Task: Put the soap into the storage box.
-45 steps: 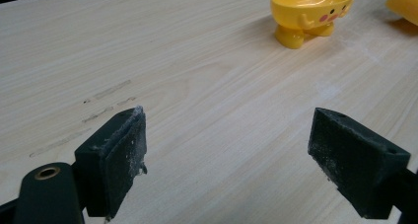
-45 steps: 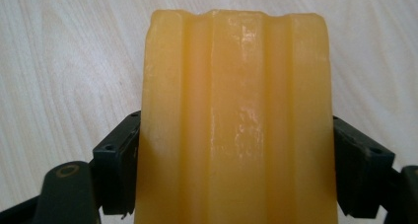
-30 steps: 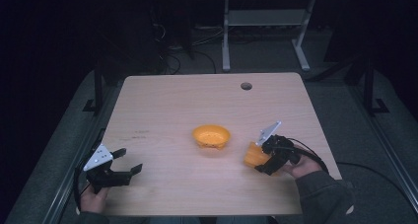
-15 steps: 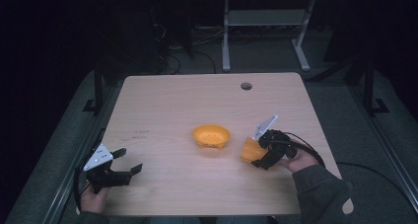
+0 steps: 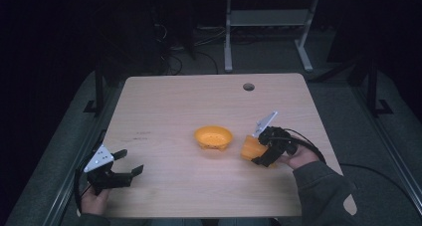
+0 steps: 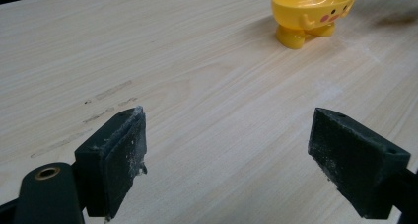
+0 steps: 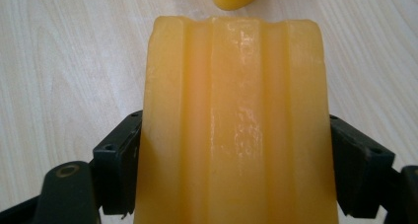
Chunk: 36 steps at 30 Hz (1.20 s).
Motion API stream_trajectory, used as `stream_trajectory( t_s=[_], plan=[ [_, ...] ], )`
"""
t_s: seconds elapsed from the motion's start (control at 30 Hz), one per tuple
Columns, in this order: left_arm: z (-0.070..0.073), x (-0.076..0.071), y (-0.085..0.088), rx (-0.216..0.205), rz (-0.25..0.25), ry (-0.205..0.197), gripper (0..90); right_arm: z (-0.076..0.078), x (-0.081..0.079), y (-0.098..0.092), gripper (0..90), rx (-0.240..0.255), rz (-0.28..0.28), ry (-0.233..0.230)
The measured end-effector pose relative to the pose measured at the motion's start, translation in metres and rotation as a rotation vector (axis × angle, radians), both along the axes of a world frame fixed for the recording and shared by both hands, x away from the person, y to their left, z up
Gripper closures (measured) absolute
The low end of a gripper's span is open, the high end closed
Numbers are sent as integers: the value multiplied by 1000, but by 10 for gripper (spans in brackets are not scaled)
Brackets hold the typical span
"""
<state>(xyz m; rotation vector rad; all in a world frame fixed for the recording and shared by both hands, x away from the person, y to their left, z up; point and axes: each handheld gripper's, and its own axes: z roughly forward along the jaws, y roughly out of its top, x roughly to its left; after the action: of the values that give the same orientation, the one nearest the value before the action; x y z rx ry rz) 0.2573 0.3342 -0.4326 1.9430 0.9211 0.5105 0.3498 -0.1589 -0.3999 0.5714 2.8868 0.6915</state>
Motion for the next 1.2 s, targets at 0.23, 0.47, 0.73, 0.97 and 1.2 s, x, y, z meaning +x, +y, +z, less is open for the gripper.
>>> stream_trajectory(
  t_s=[0.23,0.47,0.73,0.97,1.2],
  plan=[
    [0,0,0,-4,1,-1,143,6,5,5,207,-3,8,-2],
    [0,0,0,-4,-1,-2,143,10,9,10,207,-11,21,-10],
    [0,0,0,-8,1,-2,143,13,13,12,207,-5,26,-3],
    [0,0,0,-9,4,-3,143,14,16,13,207,-7,29,-7],
    [0,0,0,-10,3,-4,143,19,21,18,207,-1,38,-10]
  ],
)
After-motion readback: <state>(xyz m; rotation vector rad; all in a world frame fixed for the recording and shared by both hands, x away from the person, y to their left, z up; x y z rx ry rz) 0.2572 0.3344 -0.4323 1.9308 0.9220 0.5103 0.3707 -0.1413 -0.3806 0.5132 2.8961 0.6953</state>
